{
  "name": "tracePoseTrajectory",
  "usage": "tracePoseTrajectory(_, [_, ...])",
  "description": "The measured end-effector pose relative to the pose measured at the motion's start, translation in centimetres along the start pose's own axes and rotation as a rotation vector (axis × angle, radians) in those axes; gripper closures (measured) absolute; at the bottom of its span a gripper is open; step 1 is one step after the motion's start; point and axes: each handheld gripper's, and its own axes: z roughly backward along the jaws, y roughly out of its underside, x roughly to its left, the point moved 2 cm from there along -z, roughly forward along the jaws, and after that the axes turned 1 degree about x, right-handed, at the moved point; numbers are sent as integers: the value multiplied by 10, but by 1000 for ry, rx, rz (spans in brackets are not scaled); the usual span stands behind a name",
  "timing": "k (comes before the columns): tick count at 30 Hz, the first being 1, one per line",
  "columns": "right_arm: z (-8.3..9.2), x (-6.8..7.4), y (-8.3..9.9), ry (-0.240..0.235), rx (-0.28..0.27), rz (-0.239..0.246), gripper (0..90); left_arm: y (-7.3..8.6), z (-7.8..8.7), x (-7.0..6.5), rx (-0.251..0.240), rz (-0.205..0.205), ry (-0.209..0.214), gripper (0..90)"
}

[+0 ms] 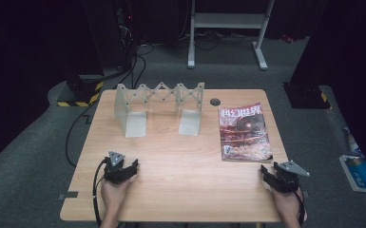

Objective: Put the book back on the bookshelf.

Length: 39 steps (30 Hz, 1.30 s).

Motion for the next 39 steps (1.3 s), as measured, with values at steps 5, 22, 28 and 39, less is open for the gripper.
tracePoseTrajectory(5, [-1,1,0,13,-1,-13,425,0,0,0,-1,2,-2,332])
tracePoseTrajectory(22, [0,0,-1,9,7,-12,425,0,0,0,-3,6,-6,331])
tracePoseTrajectory(28, [1,0,-1,7,16,-10,427,0,0,0,-1,3,-3,328])
tracePoseTrajectory(39, [3,-5,-4,-12,43,-64,444,0,0,0,-1,3,2,325])
